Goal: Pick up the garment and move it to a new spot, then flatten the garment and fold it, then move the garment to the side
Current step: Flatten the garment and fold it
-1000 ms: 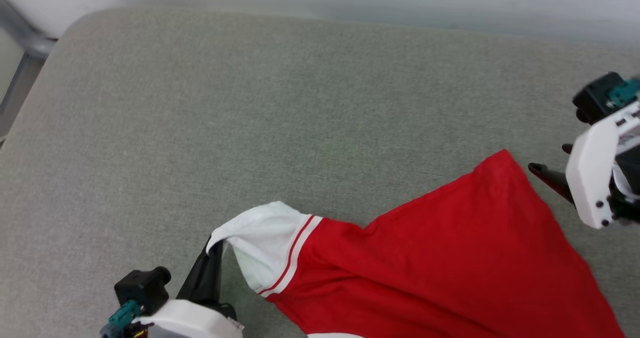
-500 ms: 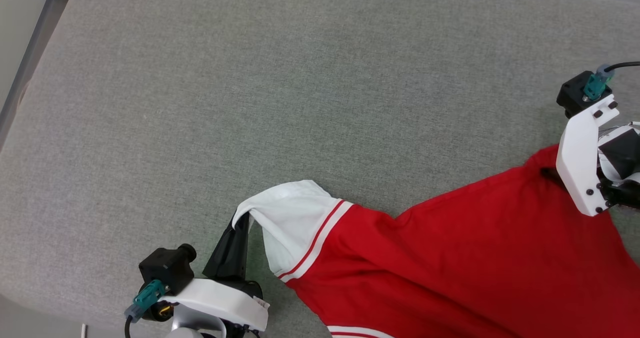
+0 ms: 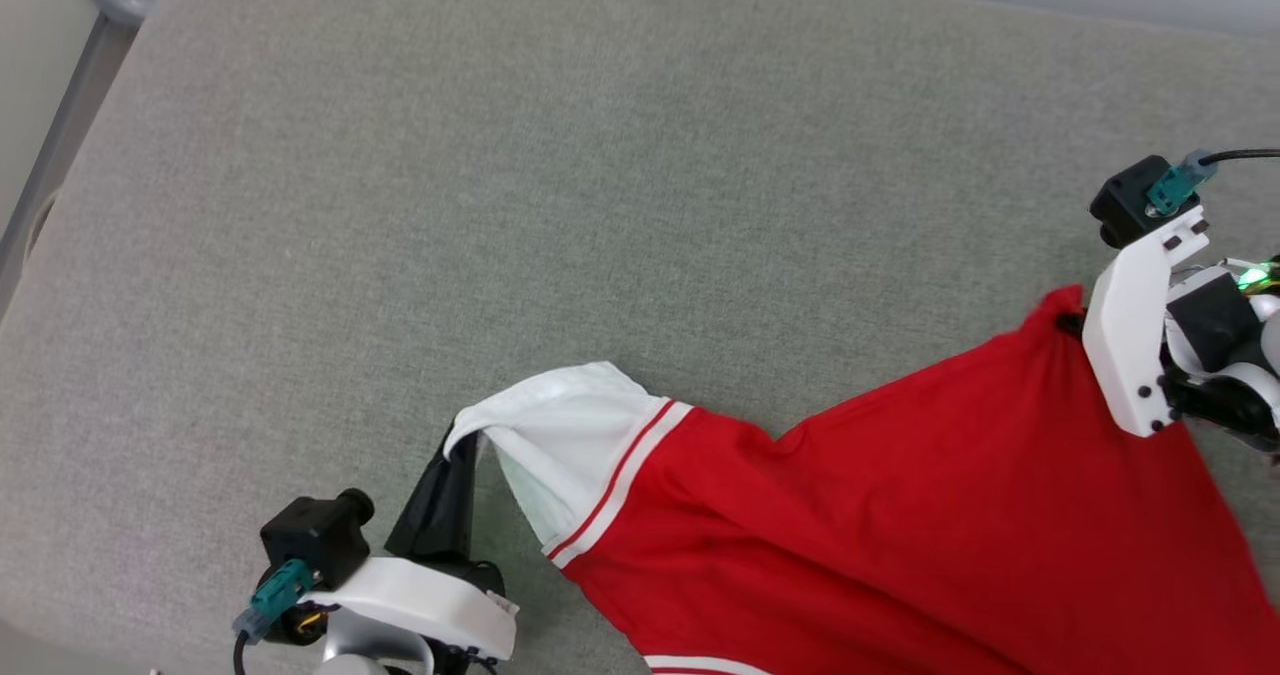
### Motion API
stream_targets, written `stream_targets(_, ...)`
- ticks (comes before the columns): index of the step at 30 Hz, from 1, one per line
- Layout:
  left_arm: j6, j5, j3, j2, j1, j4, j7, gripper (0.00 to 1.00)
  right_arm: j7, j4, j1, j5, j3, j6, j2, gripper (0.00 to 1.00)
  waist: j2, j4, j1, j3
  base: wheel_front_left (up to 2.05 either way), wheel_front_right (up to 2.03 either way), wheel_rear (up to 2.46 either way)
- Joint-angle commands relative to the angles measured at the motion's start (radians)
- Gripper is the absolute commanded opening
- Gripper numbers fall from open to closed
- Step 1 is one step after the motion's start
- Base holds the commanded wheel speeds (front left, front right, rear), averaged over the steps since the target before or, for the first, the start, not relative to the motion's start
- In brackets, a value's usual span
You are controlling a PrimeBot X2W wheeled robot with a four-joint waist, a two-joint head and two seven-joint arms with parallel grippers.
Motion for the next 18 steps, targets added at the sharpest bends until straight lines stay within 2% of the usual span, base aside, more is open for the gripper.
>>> stream_targets(1, 0.006, 0.008, 0.008, 0.012, 0.015, -0.004, -0.006, 0.00, -0.052, 0.009, -0.008, 0.015, 0.005, -0.001, 0.017, 0.00, 0.0000, -0.022, -0.0001, -0.043, 0.00, 0.00, 0.00)
stream_targets(10, 0.033, 0.028, 0.024, 0.067, 0.038, -0.077, 0.017, 0.00, -0.260, -0.012, 0.020, 0.066, -0.011, -0.001, 0.020, 0.00, 0.0000, -0.081, -0.0001, -0.161, 0.00, 0.00, 0.00)
stream_targets(11, 0.039, 0.039, 0.026, 0.089, 0.018, -0.108, 0.030, 0.00, -0.306, -0.038, 0.032, 0.080, -0.029, -0.001, 0.015, 0.00, 0.0000, -0.102, -0.0001, -0.191, 0.00, 0.00, 0.00)
stream_targets(18, 0.063, 0.069, 0.052, 0.130, -0.077, -0.197, 0.069, 0.00, -0.384, -0.108, 0.043, 0.080, -0.112, -0.001, 0.025, 0.00, 0.0000, -0.151, -0.0001, -0.243, 0.00, 0.00, 0.00)
